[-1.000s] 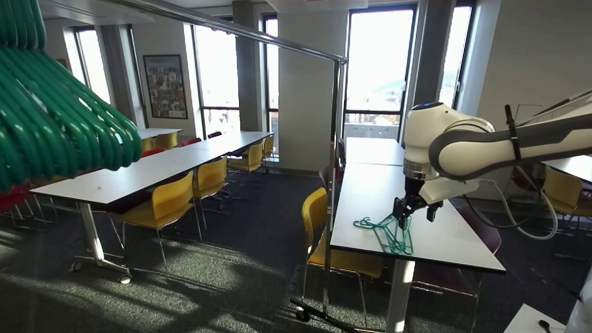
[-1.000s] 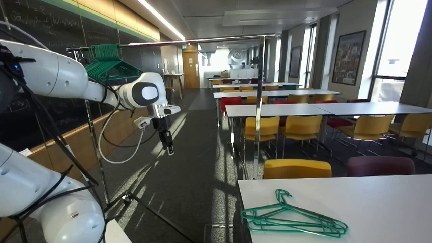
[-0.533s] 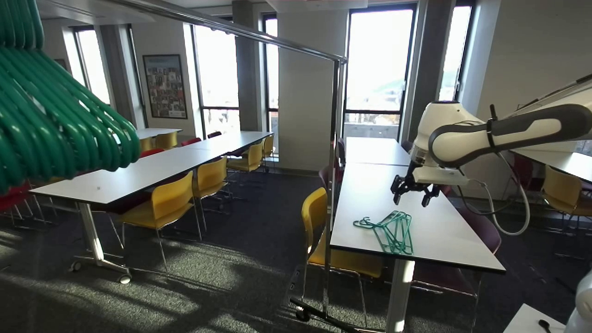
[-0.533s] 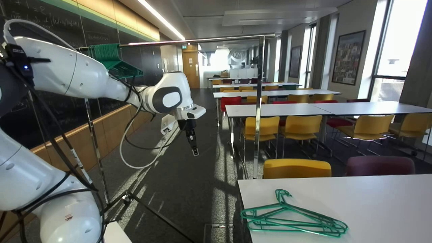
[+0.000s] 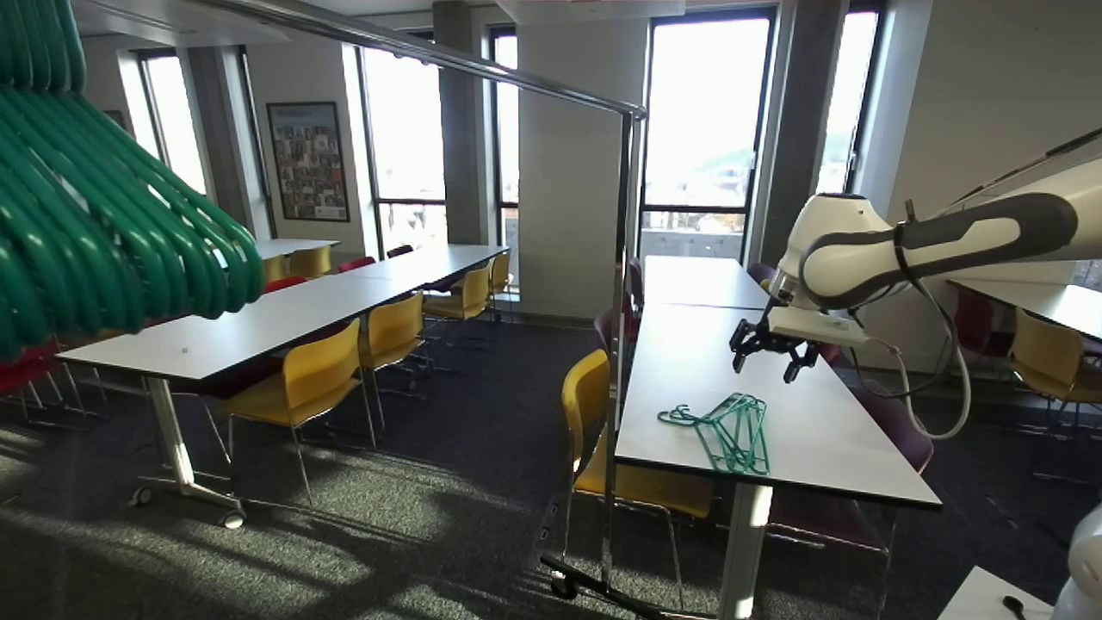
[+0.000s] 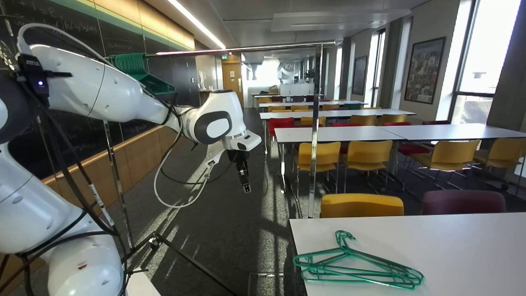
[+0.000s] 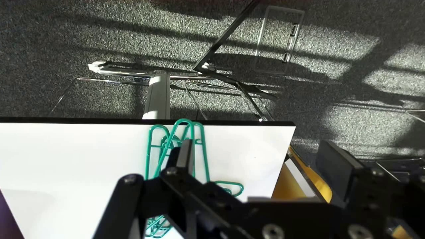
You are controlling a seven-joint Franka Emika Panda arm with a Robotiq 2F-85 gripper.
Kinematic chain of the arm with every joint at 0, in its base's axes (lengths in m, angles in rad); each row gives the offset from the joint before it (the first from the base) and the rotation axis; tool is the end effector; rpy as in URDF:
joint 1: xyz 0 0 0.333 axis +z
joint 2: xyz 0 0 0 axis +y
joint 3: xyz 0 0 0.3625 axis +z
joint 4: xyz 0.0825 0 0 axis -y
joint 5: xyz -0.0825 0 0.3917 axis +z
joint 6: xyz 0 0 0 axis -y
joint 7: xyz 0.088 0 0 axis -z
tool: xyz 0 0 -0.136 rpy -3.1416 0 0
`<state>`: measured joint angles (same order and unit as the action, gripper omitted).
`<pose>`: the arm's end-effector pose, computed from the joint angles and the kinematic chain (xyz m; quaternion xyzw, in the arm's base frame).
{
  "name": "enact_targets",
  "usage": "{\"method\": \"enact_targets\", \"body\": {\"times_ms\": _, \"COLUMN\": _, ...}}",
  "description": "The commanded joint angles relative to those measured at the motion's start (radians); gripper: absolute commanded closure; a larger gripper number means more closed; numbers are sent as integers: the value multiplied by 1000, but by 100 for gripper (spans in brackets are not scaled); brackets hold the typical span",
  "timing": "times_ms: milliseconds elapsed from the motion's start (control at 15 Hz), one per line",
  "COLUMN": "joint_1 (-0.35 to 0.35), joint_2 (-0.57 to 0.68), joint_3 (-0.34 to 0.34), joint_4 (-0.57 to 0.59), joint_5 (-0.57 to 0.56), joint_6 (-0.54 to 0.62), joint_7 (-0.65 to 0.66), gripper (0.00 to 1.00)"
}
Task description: Put one hanger from the table on the rail.
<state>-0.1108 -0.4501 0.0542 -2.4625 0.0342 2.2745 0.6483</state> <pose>0.4258 -0.0210 0.4936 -0.9269 0.3520 -0.1241 0.0403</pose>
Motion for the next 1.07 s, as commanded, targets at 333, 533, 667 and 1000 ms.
{"method": "enact_targets", "body": {"times_ms": 333, "joint_1": -53, "joint_2": 96, "joint_3": -47, "joint_4": 65, "joint_5": 20, "joint_6": 17, "joint_7": 10, "gripper": 0}}
{"method": "enact_targets", "body": {"times_ms": 533, "joint_1": -90, "joint_2": 171, "joint_3": -110, "joint_4": 115, "joint_5": 44, "joint_6": 26, "joint_7": 18, "gripper": 0}}
{"method": "enact_targets", "body": {"times_ms": 667, "joint_1": -96, "joint_2": 240, "joint_3": -161, "joint_4": 162, "joint_5": 106, "joint_6": 17, "joint_7": -3, "gripper": 0}}
{"method": "enact_targets", "body": {"times_ms": 1000, "joint_1": -108, "joint_2": 433, "joint_3": -224, "joint_4": 278, "joint_5": 151, "joint_6": 83, "joint_7": -1, "gripper": 0}}
